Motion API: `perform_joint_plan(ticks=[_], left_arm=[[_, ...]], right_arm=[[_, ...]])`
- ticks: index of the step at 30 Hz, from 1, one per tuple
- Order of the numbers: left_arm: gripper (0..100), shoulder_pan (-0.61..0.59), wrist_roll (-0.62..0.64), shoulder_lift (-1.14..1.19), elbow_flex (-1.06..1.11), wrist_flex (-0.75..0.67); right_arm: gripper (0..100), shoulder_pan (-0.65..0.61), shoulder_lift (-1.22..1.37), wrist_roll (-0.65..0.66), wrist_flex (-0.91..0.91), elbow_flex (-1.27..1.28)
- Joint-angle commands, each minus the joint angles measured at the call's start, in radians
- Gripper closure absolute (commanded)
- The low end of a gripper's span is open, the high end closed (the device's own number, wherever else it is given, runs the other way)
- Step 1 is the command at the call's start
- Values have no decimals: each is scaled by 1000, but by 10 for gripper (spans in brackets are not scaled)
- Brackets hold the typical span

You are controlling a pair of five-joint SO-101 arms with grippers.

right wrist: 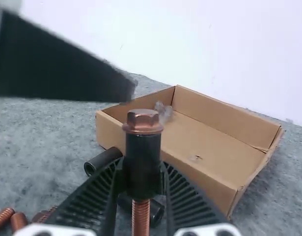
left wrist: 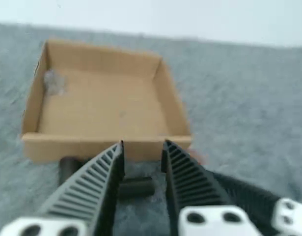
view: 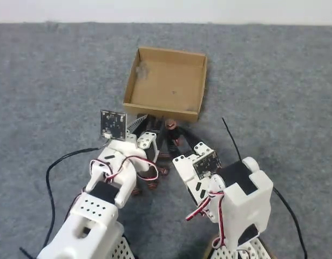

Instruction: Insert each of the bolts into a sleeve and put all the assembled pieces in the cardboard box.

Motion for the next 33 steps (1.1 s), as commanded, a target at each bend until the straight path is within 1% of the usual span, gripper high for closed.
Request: perform_joint_plan(ticks=[1, 2, 8, 17, 21, 23, 28, 31, 33], left_arm=[[978, -63, 2, -8, -88, 110], [995, -84, 2, -8, -87, 114], [985, -221, 2, -8, -48, 118], [985, -336, -3, -8, 13, 121], [985, -362, -12, -14, -7, 227], [985, -387, -60, -48, -16, 307], [985, -431, -157, -216, 7, 520], [985, -430, -204, -338, 70, 577], [985, -430, -209, -427, 111, 600]], right_arm=[[993, 24, -53, 8, -1, -12], [993, 24, -53, 8, -1, -12], [993, 42, -53, 8, -1, -12], [993, 54, -53, 6, -1, -12], [993, 58, -56, 6, -1, -21], [993, 74, -62, 6, -4, -32], [993, 127, -56, 8, 12, -100], [993, 130, -64, 9, 45, -124], [993, 130, -64, 12, 50, -149]])
